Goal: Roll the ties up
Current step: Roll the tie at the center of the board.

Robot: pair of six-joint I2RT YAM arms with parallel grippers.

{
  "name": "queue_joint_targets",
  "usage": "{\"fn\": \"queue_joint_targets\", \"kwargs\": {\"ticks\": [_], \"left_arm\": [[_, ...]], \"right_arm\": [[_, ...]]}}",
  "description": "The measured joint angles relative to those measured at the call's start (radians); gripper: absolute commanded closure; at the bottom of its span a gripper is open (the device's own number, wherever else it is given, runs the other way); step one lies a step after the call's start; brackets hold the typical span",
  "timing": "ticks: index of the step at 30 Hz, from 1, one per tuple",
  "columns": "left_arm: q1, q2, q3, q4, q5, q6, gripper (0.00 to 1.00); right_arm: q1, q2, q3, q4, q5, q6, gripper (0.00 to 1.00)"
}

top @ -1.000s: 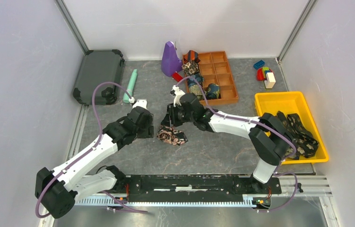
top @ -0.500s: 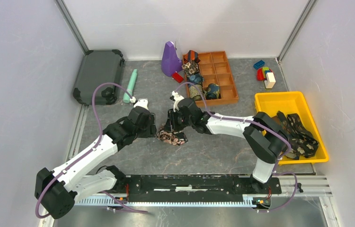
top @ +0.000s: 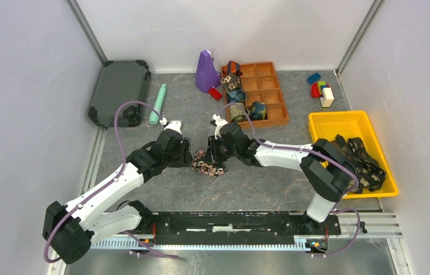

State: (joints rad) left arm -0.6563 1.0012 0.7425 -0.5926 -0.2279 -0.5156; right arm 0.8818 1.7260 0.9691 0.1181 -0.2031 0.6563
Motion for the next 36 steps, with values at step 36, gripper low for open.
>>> {"fn": "queue_joint_targets", "kwargs": {"ticks": [36], "left_arm": [[0.000, -0.016, -0.078, 0.083, 0.158, -0.034, 0.41]], "right_arm": [[0.000, -0.053, -0.018, -0.036, 0.006, -0.035, 0.62]]}}
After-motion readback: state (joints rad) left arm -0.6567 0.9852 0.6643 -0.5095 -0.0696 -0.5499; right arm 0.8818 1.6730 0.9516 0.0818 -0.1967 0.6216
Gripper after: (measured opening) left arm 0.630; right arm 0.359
